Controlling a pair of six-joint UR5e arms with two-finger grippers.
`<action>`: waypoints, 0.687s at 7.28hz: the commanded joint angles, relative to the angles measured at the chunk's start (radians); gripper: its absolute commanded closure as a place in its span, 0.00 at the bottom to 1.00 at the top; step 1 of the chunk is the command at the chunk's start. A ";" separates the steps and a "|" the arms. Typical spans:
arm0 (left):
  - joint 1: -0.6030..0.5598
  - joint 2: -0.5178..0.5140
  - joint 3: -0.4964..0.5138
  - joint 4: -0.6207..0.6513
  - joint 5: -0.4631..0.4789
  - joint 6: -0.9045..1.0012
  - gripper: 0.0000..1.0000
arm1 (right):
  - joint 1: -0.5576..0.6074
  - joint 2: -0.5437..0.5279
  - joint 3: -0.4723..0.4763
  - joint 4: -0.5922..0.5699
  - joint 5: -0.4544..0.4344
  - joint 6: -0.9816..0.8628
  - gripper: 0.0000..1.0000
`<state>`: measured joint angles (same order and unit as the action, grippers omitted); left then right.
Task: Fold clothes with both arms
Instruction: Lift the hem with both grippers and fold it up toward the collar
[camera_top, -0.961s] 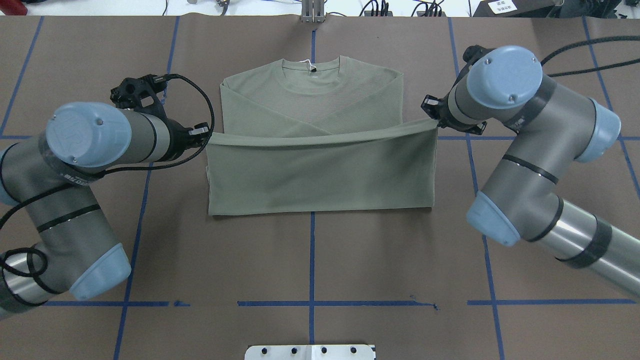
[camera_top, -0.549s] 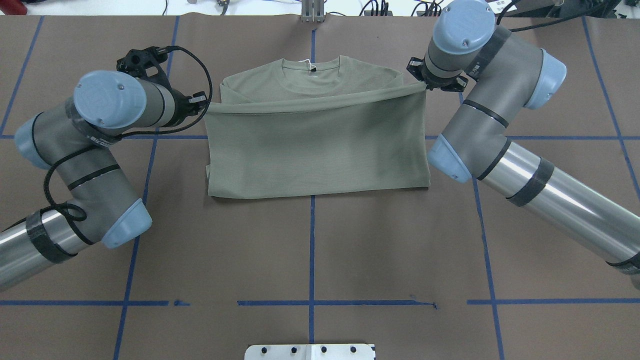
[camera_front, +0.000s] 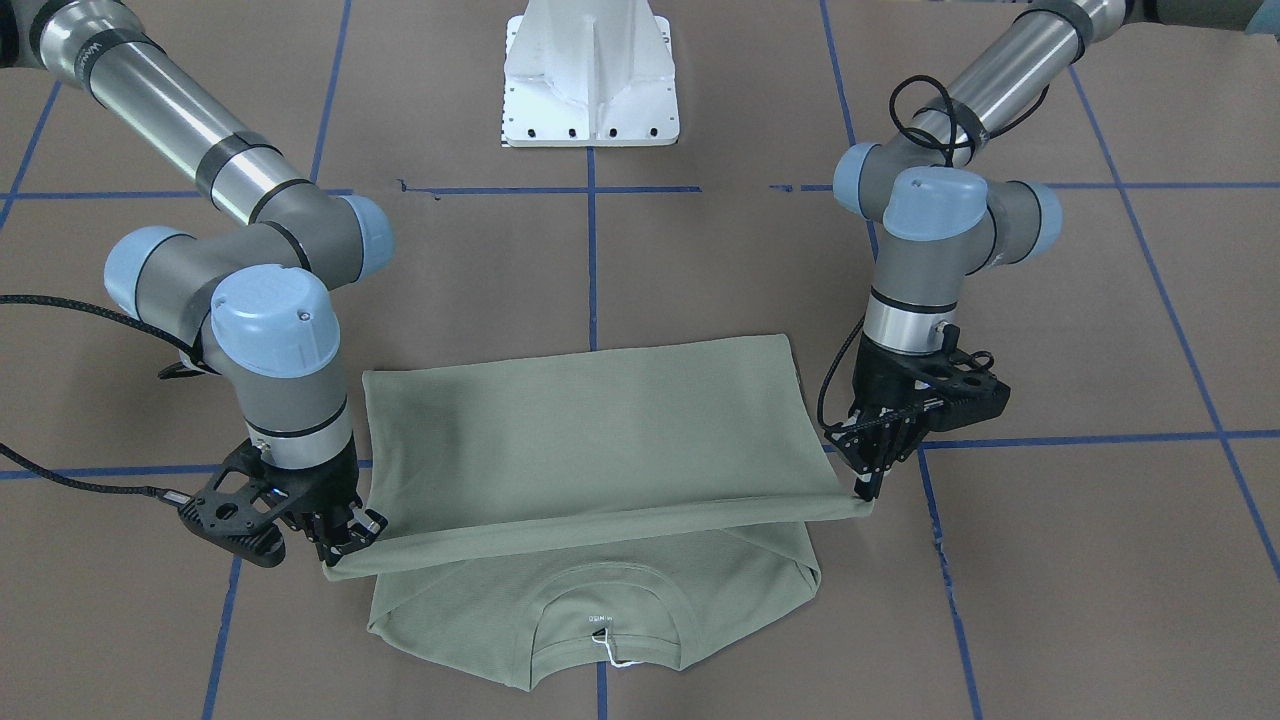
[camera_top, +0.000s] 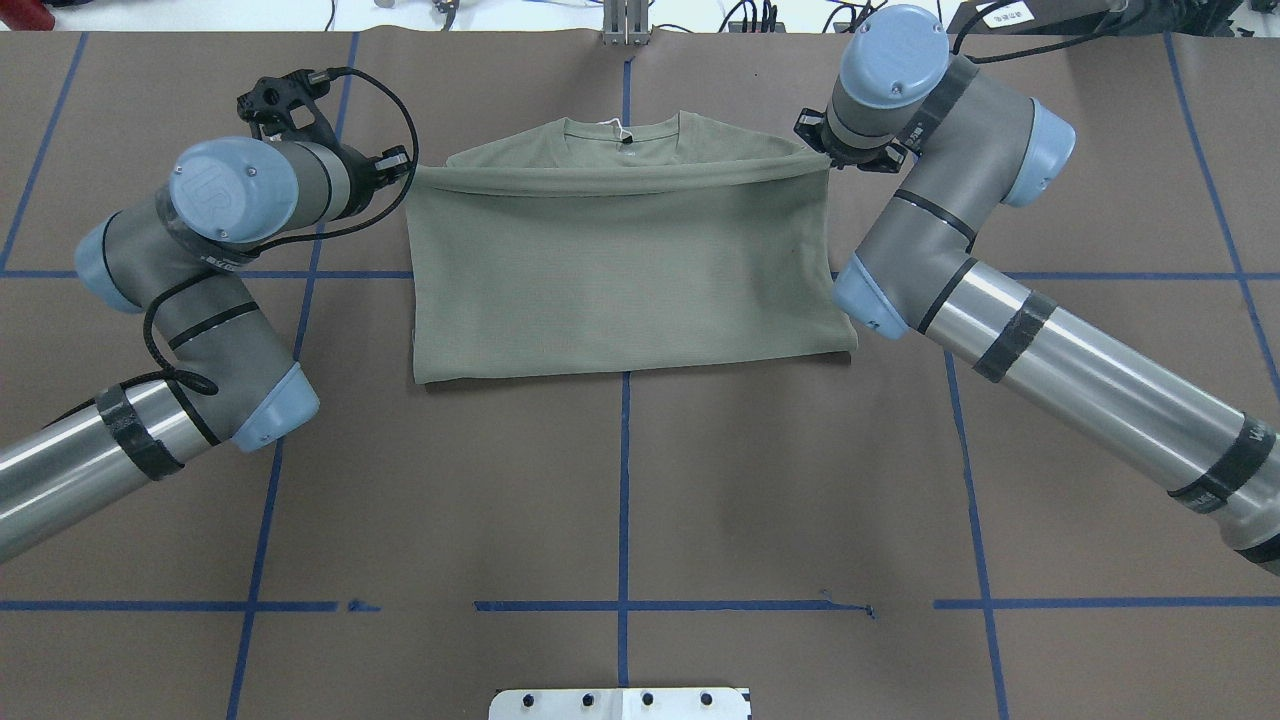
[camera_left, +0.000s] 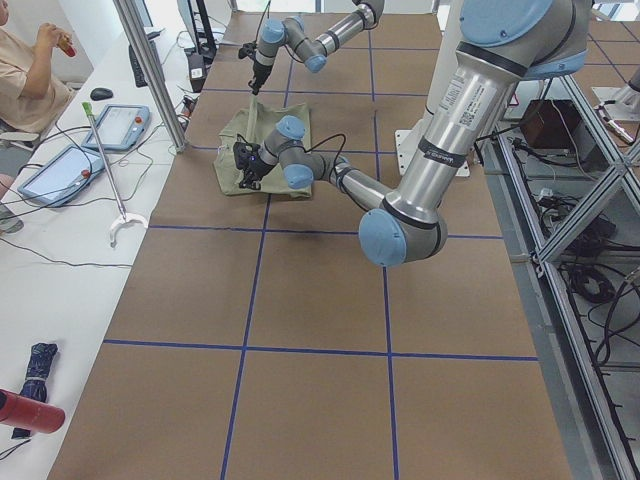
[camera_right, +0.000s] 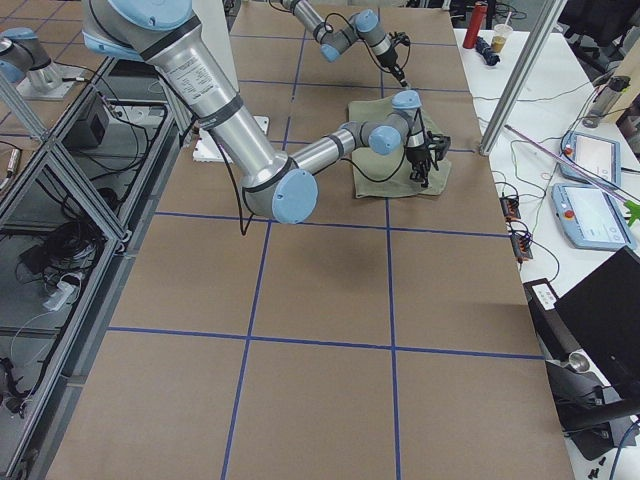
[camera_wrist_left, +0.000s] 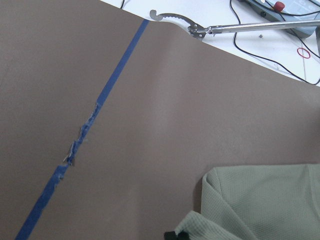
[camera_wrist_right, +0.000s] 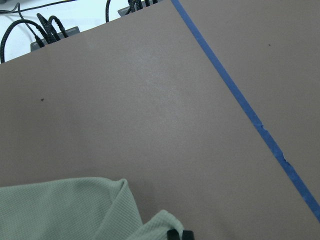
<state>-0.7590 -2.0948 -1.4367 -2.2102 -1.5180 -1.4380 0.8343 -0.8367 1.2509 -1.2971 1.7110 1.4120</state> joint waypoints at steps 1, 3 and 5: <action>-0.003 -0.036 0.019 -0.011 0.006 0.004 1.00 | -0.001 0.007 -0.019 0.002 -0.002 -0.001 1.00; -0.005 -0.036 0.025 -0.013 0.006 0.004 0.90 | 0.000 0.007 -0.024 0.004 -0.002 -0.002 1.00; -0.007 -0.036 0.035 -0.014 0.002 0.004 0.77 | 0.017 0.016 -0.027 0.004 -0.004 -0.004 0.67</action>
<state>-0.7648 -2.1302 -1.4058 -2.2236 -1.5132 -1.4336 0.8422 -0.8249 1.2270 -1.2934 1.7085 1.4103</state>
